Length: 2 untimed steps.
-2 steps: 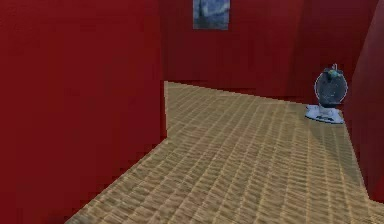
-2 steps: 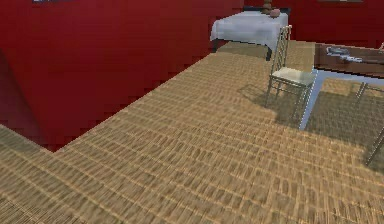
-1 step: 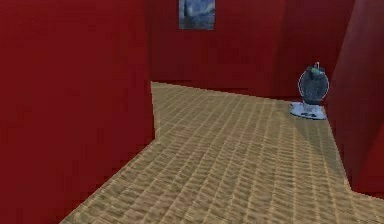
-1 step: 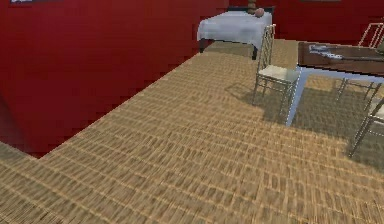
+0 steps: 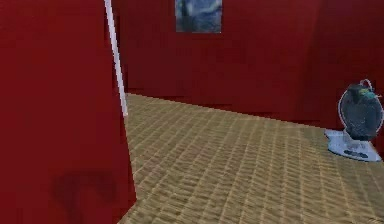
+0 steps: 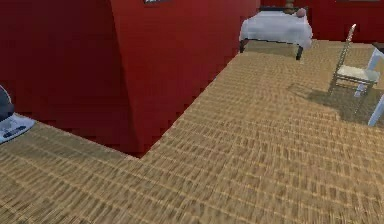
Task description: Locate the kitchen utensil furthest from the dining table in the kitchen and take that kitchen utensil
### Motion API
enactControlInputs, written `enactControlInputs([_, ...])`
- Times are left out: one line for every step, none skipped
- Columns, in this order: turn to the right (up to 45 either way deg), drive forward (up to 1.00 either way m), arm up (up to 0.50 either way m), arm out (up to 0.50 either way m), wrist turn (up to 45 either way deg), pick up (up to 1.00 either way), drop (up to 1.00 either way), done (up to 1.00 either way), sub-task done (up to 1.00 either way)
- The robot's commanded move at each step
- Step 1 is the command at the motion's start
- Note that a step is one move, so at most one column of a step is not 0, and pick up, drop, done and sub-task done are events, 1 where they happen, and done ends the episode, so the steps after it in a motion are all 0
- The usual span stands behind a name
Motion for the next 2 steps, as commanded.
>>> enactControlInputs([0.0, 1.0, 0.0, 0.0, 0.0, 0.0, 0.0, 0.0, 0.0])
enactControlInputs([0.0, 0.25, 0.0, 0.0, 0.0, 0.0, 0.0, 0.0, 0.0])
